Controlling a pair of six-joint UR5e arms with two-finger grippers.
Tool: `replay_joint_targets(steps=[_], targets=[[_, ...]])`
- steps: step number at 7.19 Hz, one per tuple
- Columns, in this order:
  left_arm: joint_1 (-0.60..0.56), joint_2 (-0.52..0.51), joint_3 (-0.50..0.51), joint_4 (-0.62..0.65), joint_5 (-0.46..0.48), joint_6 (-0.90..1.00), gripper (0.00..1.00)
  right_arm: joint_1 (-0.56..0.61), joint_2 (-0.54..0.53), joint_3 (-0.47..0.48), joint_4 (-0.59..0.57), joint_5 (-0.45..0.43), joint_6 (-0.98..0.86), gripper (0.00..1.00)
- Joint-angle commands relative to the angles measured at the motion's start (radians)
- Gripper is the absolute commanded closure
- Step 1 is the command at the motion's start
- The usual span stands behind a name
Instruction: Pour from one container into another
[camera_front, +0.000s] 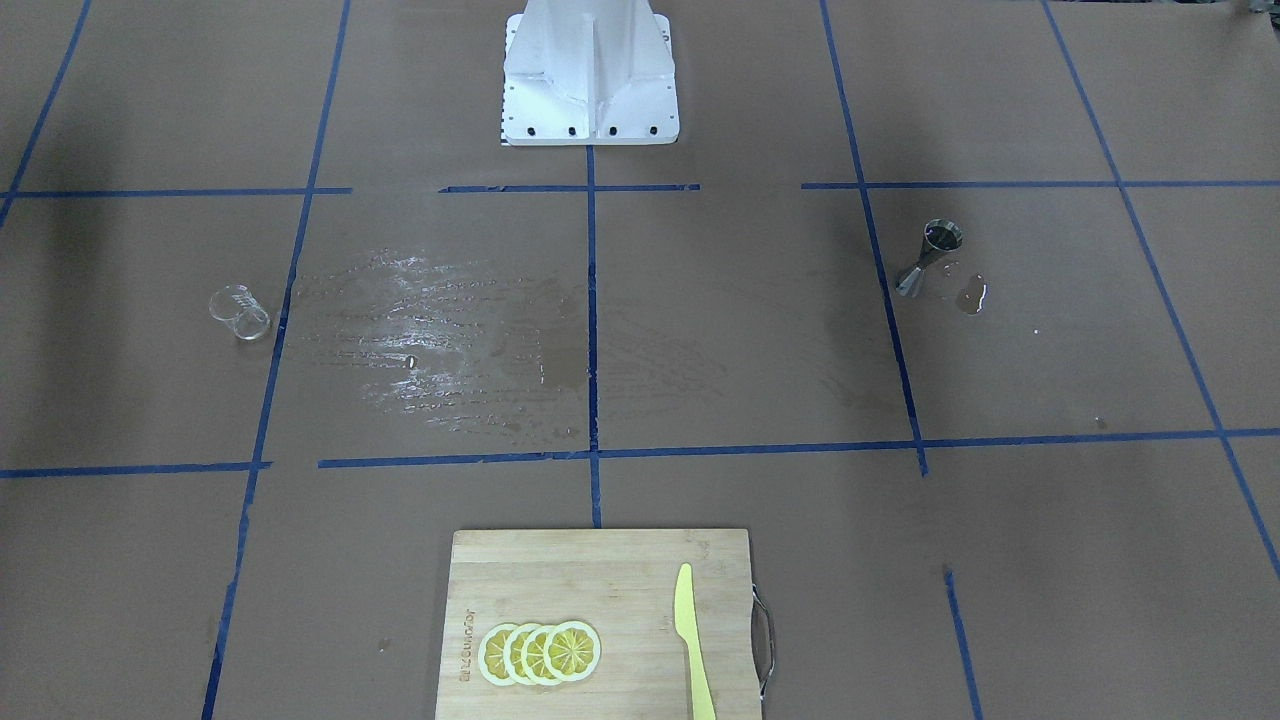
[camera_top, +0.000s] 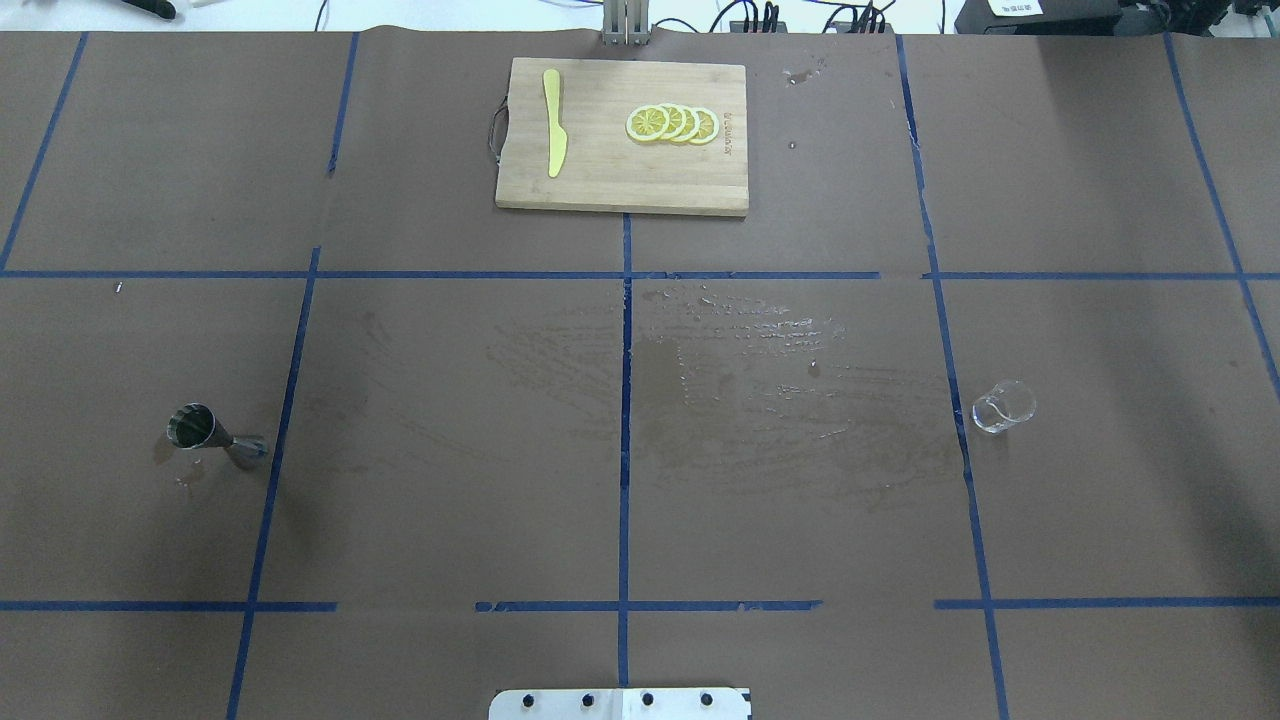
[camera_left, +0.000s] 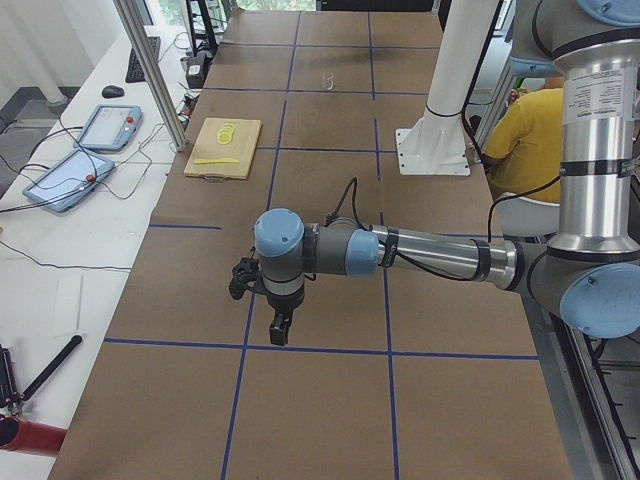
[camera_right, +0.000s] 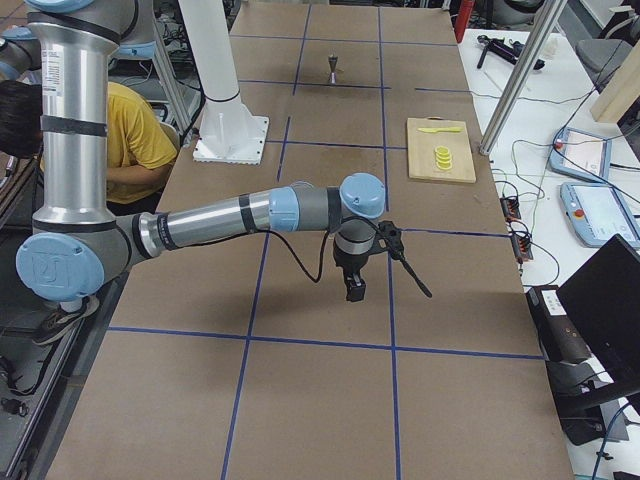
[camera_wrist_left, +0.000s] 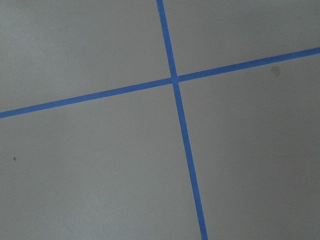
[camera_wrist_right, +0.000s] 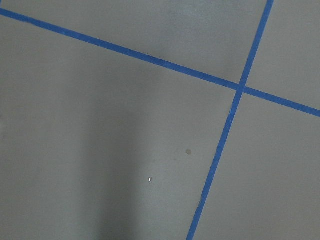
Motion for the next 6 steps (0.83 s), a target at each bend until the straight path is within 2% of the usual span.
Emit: replay_joint_targets(steps=[1, 5, 6], targets=[[-0.001, 0.012, -0.002, -0.044, -0.099, -0.017, 0.00, -0.001, -0.002, -0.008, 0.050, -0.003, 0.006, 0.00], [-0.001, 0.024, -0.015, -0.060, -0.099, -0.027, 0.00, -0.002, -0.001, -0.008, 0.052, 0.004, 0.010, 0.00], [-0.001, 0.023, -0.019, -0.064, -0.099, -0.030, 0.00, -0.004, 0.003, -0.010, 0.054, 0.035, 0.010, 0.00]])
